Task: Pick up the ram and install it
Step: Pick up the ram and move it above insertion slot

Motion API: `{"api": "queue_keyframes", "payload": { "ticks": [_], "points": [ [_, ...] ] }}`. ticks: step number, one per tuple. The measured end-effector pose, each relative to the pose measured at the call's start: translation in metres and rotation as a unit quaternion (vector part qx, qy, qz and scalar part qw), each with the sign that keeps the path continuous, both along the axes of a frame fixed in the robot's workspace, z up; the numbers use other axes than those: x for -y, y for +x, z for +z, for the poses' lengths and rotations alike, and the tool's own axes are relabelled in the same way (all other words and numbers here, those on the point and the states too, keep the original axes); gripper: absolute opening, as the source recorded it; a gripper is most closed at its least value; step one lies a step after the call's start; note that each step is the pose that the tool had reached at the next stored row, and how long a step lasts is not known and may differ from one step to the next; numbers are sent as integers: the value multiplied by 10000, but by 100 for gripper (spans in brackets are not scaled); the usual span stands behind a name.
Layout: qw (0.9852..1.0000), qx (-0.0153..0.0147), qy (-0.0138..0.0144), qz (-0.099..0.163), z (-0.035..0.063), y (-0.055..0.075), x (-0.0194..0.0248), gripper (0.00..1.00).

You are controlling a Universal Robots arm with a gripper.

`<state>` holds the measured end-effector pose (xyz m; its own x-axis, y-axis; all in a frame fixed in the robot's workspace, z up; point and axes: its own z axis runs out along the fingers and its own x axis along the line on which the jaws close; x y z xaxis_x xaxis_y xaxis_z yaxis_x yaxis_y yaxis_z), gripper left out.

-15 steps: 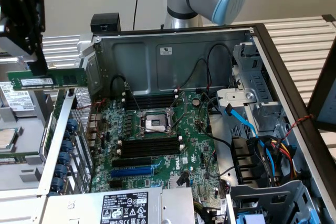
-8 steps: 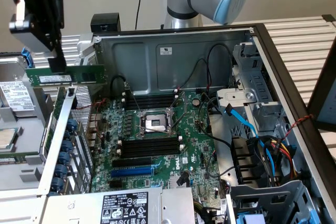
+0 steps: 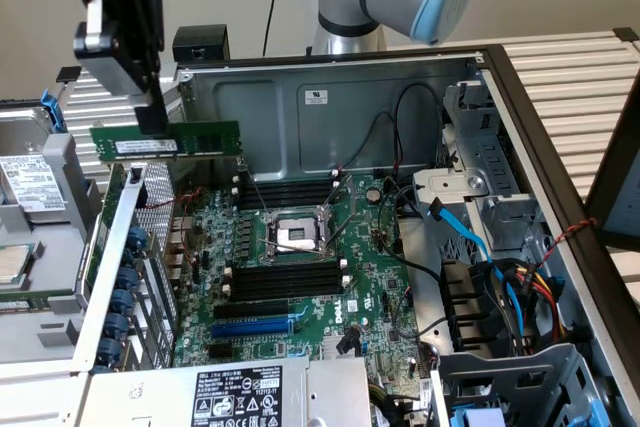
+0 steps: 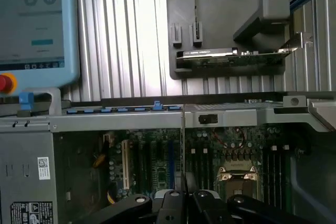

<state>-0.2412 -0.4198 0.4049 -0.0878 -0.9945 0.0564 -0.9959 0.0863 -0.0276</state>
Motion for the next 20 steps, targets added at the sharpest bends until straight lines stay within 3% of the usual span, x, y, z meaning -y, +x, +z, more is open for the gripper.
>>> {"api": "queue_keyframes", "payload": {
  "ticks": [20],
  "points": [
    [10000,-1,0,0,-1,904,-5,12]
  ]
}}
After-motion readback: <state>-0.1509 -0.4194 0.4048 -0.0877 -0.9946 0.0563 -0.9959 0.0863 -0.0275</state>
